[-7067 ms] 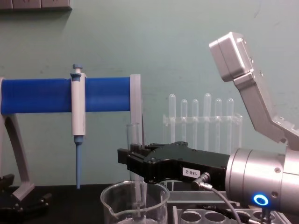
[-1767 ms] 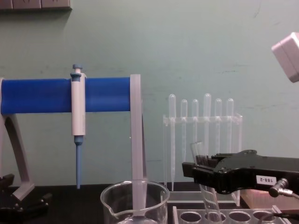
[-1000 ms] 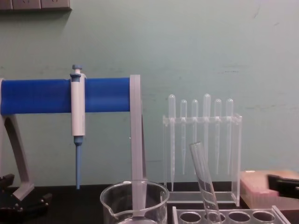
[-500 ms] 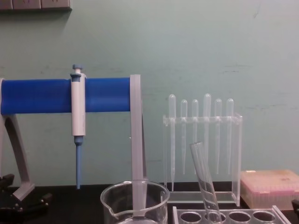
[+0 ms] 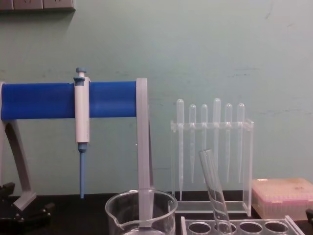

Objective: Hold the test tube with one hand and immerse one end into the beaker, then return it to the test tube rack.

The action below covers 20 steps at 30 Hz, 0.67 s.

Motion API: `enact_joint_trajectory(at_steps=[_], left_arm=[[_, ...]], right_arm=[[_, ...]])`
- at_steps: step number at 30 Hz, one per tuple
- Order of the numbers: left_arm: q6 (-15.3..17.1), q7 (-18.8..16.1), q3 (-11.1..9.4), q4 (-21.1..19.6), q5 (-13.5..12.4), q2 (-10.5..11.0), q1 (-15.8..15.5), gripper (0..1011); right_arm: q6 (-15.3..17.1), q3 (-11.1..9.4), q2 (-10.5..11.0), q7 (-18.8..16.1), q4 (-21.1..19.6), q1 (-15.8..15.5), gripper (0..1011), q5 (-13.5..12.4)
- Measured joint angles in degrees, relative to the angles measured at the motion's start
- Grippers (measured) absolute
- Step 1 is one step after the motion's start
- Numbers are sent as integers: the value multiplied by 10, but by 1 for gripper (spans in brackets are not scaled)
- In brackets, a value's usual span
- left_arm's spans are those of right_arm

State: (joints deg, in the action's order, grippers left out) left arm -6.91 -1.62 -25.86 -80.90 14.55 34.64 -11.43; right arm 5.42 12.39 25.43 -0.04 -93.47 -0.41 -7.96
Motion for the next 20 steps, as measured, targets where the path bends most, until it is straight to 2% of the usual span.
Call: enact_joint_trajectory(at_steps=[20], left_arm=[[0,0,0,0,0,0,0,1000]], right_arm=[[1,-1,1,-2,-1,0,1000,-3]])
